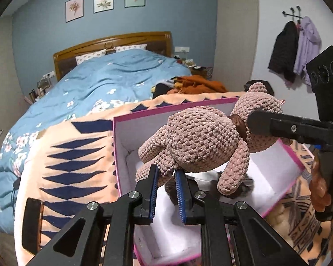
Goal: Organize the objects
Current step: 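Lower the bunny into the pink box and open the right gripper, then move the right gripper back to the green-and-white frog plush and grasp it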
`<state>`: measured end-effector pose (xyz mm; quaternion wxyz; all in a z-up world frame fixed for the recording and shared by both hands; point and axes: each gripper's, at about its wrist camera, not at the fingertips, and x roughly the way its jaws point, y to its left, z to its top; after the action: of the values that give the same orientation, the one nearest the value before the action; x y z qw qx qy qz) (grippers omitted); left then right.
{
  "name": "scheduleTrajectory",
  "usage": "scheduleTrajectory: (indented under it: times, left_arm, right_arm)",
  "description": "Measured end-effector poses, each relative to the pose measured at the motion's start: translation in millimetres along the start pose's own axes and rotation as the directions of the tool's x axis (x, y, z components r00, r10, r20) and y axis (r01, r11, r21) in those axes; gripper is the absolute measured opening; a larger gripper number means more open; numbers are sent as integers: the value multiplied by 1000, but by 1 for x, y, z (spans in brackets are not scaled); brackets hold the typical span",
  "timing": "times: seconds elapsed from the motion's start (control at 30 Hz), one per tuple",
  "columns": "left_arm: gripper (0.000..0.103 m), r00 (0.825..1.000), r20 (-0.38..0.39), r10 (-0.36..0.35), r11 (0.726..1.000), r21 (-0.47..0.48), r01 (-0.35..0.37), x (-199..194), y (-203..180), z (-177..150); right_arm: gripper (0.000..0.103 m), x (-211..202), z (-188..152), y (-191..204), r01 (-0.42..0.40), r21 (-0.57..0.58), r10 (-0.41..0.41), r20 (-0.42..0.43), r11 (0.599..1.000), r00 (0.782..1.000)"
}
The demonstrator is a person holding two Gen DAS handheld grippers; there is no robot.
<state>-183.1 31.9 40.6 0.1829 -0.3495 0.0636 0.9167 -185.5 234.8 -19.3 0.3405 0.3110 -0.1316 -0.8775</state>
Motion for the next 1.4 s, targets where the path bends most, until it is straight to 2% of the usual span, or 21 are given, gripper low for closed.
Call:
scheduleTrajectory:
  times: [0.13, 0.23, 0.4, 0.57, 0.67, 0.83, 0.9, 0.97, 1.03, 1.1, 1.17, 1.3, 1.4]
  left_arm:
    - [15, 1000, -14, 9, 999, -48, -9, 13, 8, 0]
    - [15, 1000, -16, 17, 997, -80, -19, 17, 15, -3]
    - [16, 1000, 16, 20, 995, -100, -19, 12, 18, -8]
    - [26, 999, 45, 3, 994, -110, 2, 3, 19, -14]
    - [35, 998, 64, -13, 993, -113, 20, -3, 19, -18]
    - [49, 990, 129, -49, 992, -107, 63, -26, 14, -29]
    - [54, 987, 152, -55, 993, -98, 71, -36, 12, -35]
    - [56, 983, 174, -60, 992, -95, 78, -49, 12, -42]
    - [58, 980, 187, -61, 992, -93, 80, -59, 13, -50]
    - [60, 979, 197, -57, 993, -92, 76, -67, 14, -58]
    - [66, 978, 201, -56, 993, -88, 75, -74, 15, -68]
    - [68, 983, 177, -40, 996, -73, 54, -82, 15, -94]
    - [72, 989, 148, -24, 996, -77, 36, -81, 18, -116]
  right_arm:
    - [62, 27, 1, -17, 132, 35, -130, -70, 991, 989]
    - [65, 37, 2, -29, 199, 81, -191, -101, 977, 976]
    - [73, 28, 4, -31, 240, 72, -236, -57, 968, 970]
    - [74, 21, -3, -18, 253, 5, -252, -72, 967, 965]
    - [74, 18, -10, -8, 236, -27, -237, -65, 971, 969]
    - [75, -4, -27, 16, 176, -87, -176, 2, 981, 984]
    - [80, -17, -36, 29, 154, -113, -151, 34, 982, 988]
    - [94, -30, -45, 40, 101, -135, -94, 58, 986, 994]
    - [102, -42, -56, 50, 54, -153, -41, 85, 987, 996]
    - [102, -54, -68, 60, 13, -175, 6, 107, 984, 994]
    - [102, -61, -81, 68, -12, -178, 31, 105, 984, 994]
    - [102, -59, -110, 77, -63, -167, 73, 53, 984, 996]
    - [102, -50, -136, 85, -65, -189, 68, 10, 980, 998]
